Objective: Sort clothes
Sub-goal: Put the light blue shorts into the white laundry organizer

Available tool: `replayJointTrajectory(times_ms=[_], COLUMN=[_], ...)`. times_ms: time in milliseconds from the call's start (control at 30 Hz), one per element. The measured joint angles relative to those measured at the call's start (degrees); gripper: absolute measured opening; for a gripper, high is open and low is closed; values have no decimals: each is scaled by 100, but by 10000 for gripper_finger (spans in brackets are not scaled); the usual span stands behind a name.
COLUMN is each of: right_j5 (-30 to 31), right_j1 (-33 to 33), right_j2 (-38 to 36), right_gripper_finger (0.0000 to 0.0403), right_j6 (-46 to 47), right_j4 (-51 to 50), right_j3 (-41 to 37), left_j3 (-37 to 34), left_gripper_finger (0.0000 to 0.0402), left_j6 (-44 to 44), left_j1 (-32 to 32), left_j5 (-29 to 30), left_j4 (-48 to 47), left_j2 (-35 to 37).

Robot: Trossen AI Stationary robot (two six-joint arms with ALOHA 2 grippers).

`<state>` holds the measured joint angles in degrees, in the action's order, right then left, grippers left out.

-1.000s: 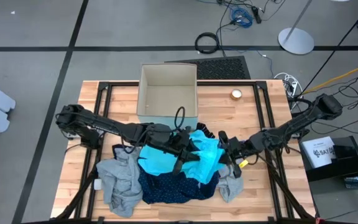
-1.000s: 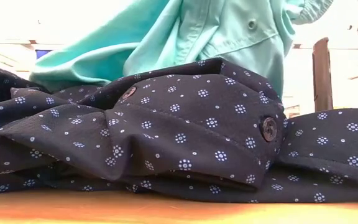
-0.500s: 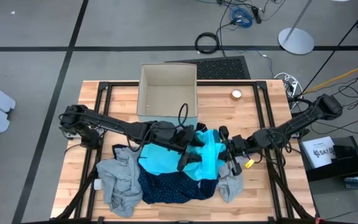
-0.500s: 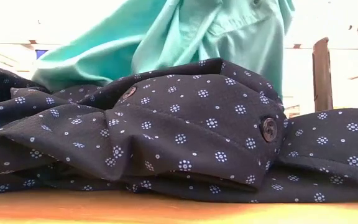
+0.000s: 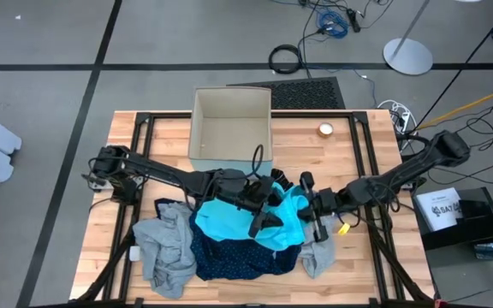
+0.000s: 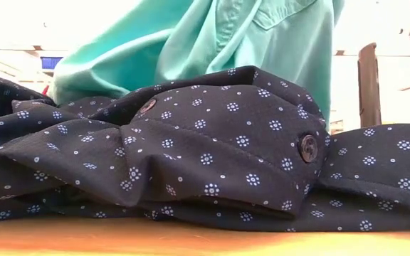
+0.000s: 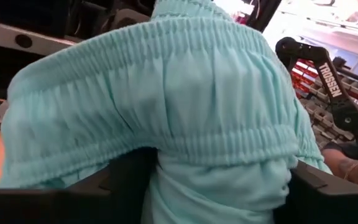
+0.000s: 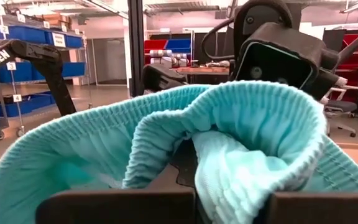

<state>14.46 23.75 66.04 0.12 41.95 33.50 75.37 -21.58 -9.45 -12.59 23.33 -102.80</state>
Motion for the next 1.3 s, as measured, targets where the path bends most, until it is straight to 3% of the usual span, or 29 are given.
replayJointTrajectory(times_ms=[100,167,333,467,633,733,900,1067,1300], right_j5=[8,20,81,107,164,128,-83,-93,-94], right_j1=[-2,-2,0,-9,-19,-17,104,310,413], right_j2=[74,76,-38,-233,-860,-1340,-2174,-2741,-2974], right_gripper_finger=[0,0,7,37,94,128,172,188,190], right_j6=[0,-24,-238,-270,164,375,662,870,825], right_j4=[118,117,22,-446,-1720,-2155,-3747,-4458,-4529], right_j3=[0,0,0,30,56,44,414,555,557], left_j3=[7,7,10,11,-2,4,7,11,78], left_gripper_finger=[235,198,52,53,53,53,53,53,53], left_j6=[122,216,247,131,254,442,628,753,992], left_j1=[2,2,36,85,103,107,178,202,242], left_j5=[-24,-1,13,-40,40,289,625,762,1531], left_j4=[19,28,33,-16,-410,-811,-1261,-1256,-1201], left_j2=[-5,-5,-6,69,325,587,908,1505,2431])
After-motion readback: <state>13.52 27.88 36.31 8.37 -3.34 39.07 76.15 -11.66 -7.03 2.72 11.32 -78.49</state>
